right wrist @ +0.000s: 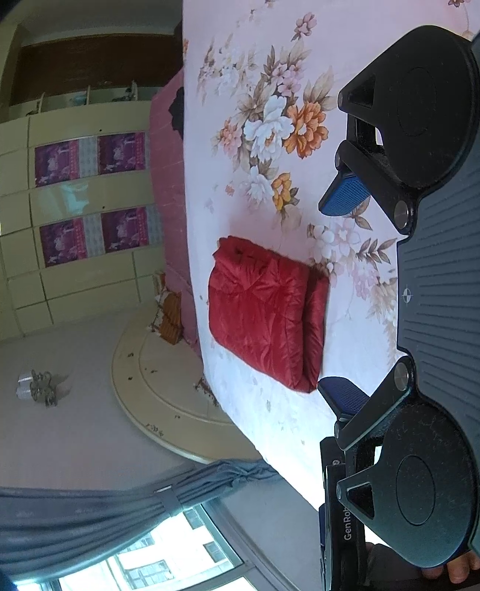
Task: Fold large clothes
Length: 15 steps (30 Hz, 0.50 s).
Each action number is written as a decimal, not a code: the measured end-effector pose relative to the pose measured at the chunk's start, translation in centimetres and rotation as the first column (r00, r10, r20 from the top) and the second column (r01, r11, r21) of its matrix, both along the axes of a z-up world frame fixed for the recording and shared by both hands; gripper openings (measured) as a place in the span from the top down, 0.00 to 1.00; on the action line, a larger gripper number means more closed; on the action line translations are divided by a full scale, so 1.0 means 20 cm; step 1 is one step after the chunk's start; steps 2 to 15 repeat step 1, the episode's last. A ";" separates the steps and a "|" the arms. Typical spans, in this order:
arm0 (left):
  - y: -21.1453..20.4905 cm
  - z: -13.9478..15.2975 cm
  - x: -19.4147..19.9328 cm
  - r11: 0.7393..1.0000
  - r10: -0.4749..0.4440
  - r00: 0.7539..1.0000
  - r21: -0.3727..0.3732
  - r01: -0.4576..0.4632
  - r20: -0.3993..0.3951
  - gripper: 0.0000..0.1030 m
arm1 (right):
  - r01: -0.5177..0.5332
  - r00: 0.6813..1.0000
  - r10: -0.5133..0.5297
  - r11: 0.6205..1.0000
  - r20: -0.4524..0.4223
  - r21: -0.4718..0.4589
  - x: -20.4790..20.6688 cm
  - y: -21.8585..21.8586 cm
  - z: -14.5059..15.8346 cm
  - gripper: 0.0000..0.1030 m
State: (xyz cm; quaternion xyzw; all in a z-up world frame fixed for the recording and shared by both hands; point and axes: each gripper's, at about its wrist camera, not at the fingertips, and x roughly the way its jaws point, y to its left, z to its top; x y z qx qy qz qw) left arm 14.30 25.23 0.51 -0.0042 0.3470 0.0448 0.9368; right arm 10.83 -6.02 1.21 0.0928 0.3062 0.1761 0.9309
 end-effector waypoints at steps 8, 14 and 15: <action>0.00 -0.01 0.02 1.000 0.001 1.000 0.010 -0.001 0.012 0.00 | 0.006 1.000 -0.006 1.000 -0.005 -0.002 0.02 -0.01 -0.01 0.10; 0.00 -0.01 0.02 1.000 0.001 1.000 0.010 -0.001 0.012 0.00 | 0.006 1.000 -0.006 1.000 -0.005 -0.002 0.02 -0.01 -0.01 0.10; 0.00 -0.01 0.02 1.000 0.001 1.000 0.010 -0.001 0.012 0.00 | 0.006 1.000 -0.006 1.000 -0.005 -0.002 0.02 -0.01 -0.01 0.10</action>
